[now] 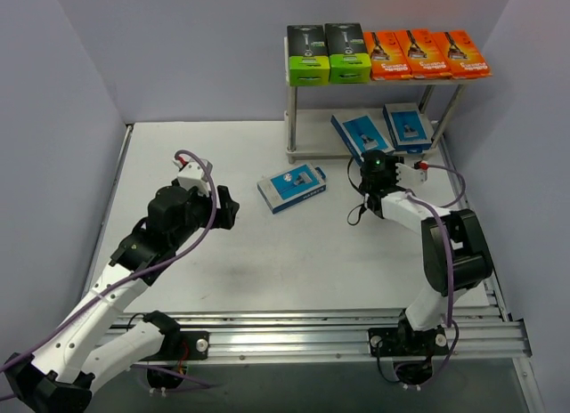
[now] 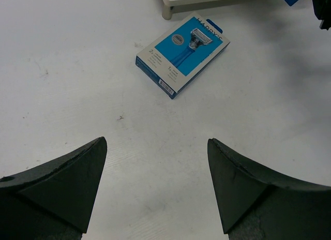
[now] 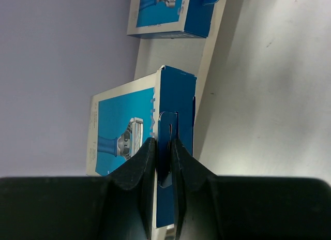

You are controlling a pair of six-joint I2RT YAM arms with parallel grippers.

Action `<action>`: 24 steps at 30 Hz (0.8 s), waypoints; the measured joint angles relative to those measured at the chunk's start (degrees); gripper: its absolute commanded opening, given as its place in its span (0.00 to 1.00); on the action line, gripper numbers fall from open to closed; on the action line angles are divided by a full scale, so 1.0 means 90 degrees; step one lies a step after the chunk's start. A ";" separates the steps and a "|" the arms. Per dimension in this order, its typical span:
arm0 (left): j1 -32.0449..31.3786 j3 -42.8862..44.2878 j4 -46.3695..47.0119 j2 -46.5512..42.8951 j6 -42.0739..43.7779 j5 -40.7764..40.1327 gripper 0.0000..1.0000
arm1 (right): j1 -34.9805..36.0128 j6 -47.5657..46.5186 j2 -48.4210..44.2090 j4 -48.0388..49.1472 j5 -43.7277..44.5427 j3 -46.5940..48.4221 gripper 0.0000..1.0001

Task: Place and organize the shaving razors onto the shelf
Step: Place the shaving razor onto shelf

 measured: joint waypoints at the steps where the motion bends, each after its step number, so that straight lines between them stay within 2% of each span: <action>1: -0.0063 0.0000 -0.0002 0.0010 0.0000 -0.0012 0.88 | 0.0000 0.0063 0.0085 -0.0029 0.0053 0.0102 0.00; 13: -0.0945 0.0017 -0.0146 0.0180 0.0085 -0.0595 0.88 | 0.0075 0.0709 0.1474 -0.0551 0.0612 0.1528 0.02; 14: -0.1003 0.0019 -0.0168 0.0189 0.0090 -0.0648 0.88 | 0.0087 0.0719 0.1569 -0.0595 0.0627 0.1647 0.11; 15: -0.1059 0.0022 -0.0182 0.0197 0.0092 -0.0685 0.88 | 0.0097 0.0724 0.1651 -0.0631 0.0644 0.1751 0.36; 18: -0.1178 0.0034 -0.0204 0.0214 0.0131 -0.0729 0.88 | 0.0100 0.0782 0.1746 -0.0653 0.0668 0.1938 0.69; 21: -0.1212 0.0041 -0.0219 0.0214 0.0153 -0.0750 0.88 | 0.0107 0.0787 0.1744 -0.0607 0.0680 0.2025 0.80; 24: -0.1212 0.0041 -0.0221 0.0211 0.0163 -0.0777 0.88 | 0.0126 0.0767 0.1727 -0.0554 0.0631 0.1987 0.84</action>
